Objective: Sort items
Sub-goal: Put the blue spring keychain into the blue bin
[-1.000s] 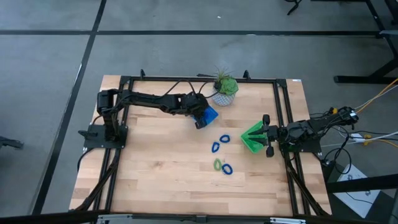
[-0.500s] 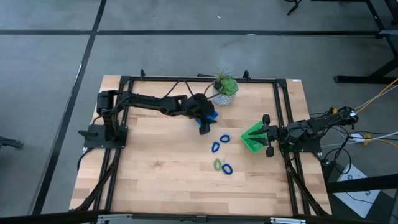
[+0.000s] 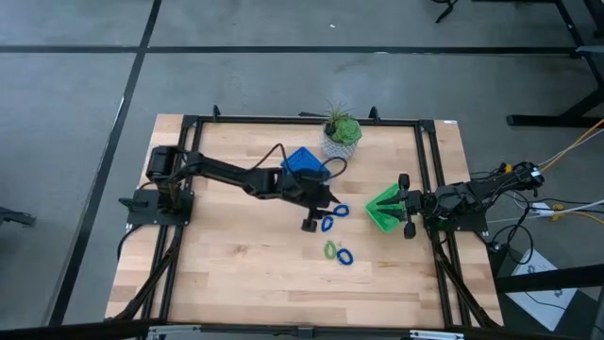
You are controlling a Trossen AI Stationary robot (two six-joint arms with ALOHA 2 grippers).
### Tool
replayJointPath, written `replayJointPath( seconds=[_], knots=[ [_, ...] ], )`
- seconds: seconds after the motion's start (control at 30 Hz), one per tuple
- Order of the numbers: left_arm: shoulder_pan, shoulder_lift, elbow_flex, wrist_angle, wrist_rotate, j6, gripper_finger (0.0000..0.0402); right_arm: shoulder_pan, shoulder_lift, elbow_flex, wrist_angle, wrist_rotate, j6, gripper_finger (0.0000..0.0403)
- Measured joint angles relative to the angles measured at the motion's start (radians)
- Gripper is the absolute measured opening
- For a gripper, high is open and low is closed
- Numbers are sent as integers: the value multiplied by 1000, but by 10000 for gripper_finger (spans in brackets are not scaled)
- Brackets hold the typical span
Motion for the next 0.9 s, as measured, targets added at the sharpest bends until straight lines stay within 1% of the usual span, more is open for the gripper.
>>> replayJointPath(
  seconds=[0.1,0.2,0.3,0.47,0.7,0.9],
  knots=[
    [-14,9,0,7,-50,-2,153,0,0,0,0,0,0,90],
    [-16,28,1,27,-78,-21,148,0,0,0,0,0,0,90],
    [-15,49,2,59,-78,-50,144,0,0,0,0,0,0,90],
    [-20,93,12,45,-78,-93,141,0,-1,0,0,-1,0,90],
    [-20,191,93,48,-78,-127,141,0,0,0,1,4,0,90],
    [-20,291,184,-44,-79,-149,139,0,0,0,1,6,0,90]
  ],
)
